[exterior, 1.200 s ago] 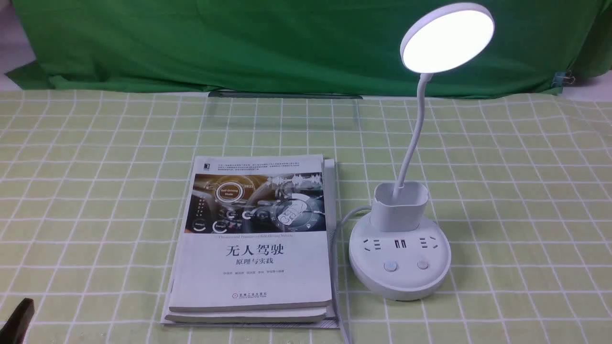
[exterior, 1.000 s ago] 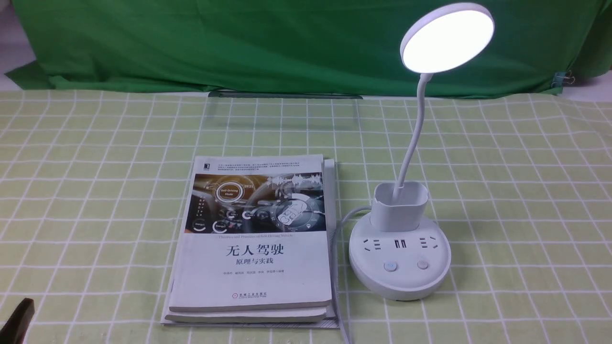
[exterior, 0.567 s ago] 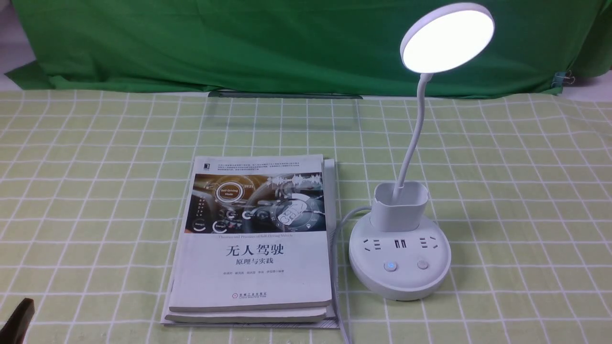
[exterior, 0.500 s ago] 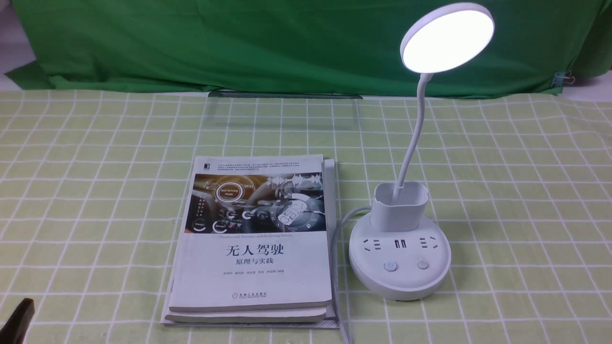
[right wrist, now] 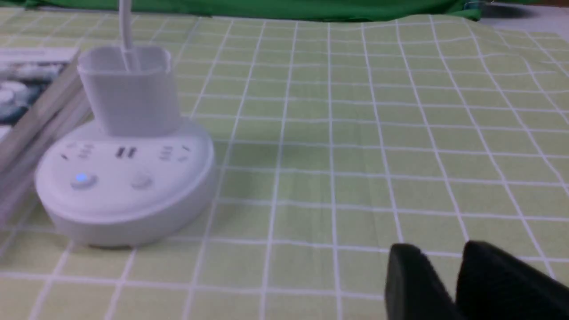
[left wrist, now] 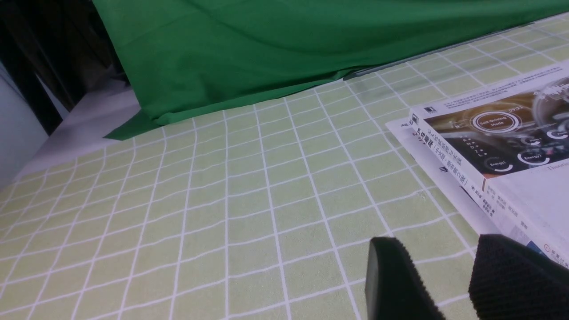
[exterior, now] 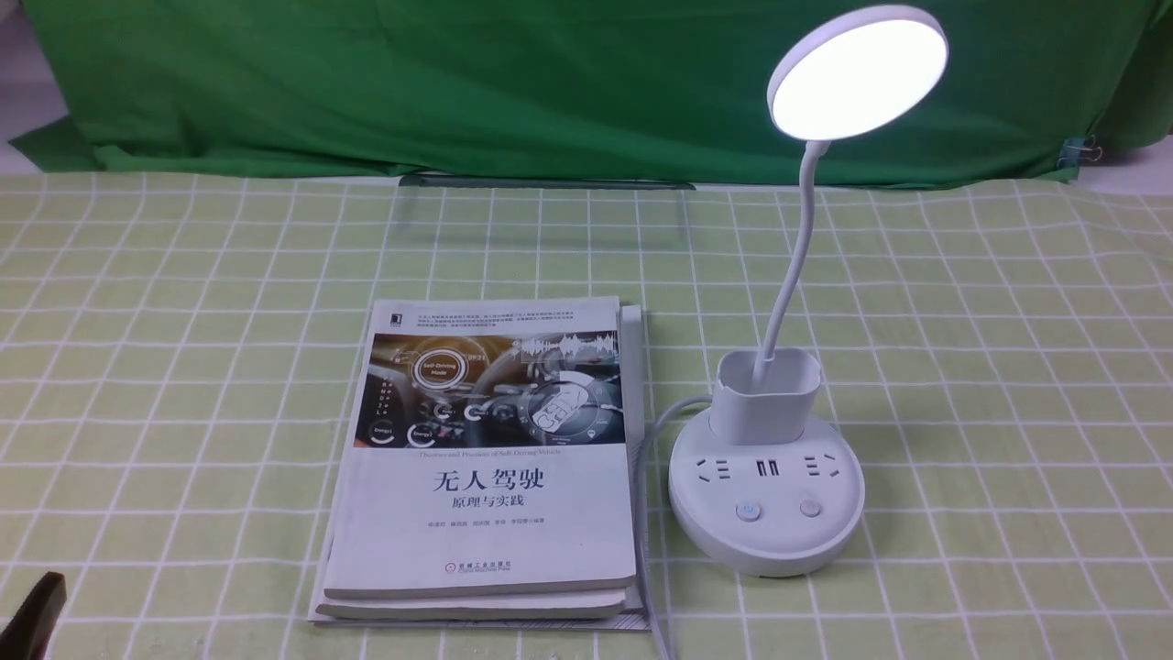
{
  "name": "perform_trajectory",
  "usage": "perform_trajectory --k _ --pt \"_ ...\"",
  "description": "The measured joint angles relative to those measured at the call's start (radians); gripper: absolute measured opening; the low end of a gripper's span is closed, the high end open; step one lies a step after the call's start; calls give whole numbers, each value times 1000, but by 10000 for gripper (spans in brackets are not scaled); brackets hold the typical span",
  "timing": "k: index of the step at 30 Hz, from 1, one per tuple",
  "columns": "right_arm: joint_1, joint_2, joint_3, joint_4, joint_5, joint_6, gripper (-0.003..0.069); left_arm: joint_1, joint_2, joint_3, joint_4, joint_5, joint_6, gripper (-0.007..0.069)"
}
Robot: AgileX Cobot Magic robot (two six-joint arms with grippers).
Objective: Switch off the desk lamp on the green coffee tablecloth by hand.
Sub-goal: 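Press the power button on the lamp base to turn the lamp off with the right gripper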
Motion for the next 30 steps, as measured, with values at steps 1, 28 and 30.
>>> perform_trajectory --k 1,28,30 --pt "0 0 0 20 -58 66 237 0 0 0 0 0 0 243" --pt "52 971 -801 36 699 77 47 0 0 0 0 0 0 243" --pt "83 1087 -863 32 704 74 47 0 0 0 0 0 0 243"
